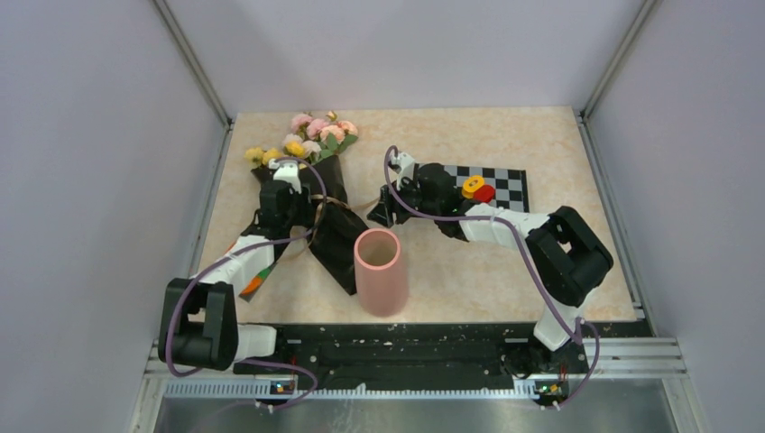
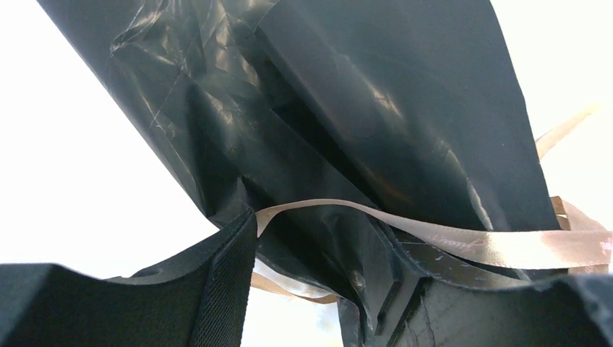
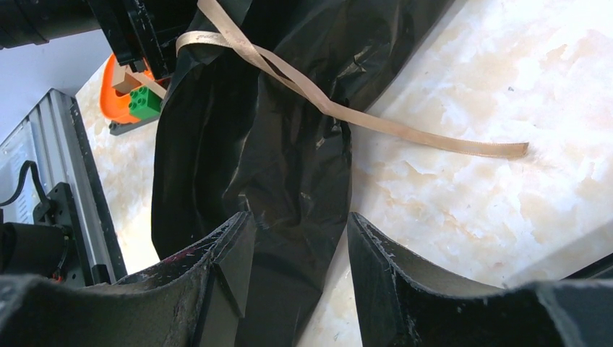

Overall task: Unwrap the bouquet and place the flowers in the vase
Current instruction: Untie the ribbon from the wrapping paper.

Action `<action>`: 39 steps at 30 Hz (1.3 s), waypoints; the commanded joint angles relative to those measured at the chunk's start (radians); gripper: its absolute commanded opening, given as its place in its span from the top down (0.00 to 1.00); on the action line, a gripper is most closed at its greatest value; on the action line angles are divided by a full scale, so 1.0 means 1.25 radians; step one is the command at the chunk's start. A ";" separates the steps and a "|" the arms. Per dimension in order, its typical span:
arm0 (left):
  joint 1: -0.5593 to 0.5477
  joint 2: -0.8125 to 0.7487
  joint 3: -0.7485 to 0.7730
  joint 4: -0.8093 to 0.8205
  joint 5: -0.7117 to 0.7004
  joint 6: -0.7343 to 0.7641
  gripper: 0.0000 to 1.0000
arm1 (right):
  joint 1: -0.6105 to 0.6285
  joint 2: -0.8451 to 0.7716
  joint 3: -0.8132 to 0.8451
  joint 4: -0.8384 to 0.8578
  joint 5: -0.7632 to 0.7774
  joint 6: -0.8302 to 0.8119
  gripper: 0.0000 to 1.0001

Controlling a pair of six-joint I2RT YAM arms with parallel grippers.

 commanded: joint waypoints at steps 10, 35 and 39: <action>-0.003 0.033 0.032 0.078 -0.030 0.026 0.55 | -0.006 0.012 0.049 0.008 -0.026 -0.007 0.48; 0.016 -0.240 -0.041 -0.050 0.015 -0.157 0.76 | -0.006 -0.025 0.023 0.010 -0.028 -0.005 0.48; 0.016 -0.283 -0.011 -0.160 0.069 -0.156 0.71 | -0.007 -0.044 0.006 0.021 -0.031 -0.001 0.47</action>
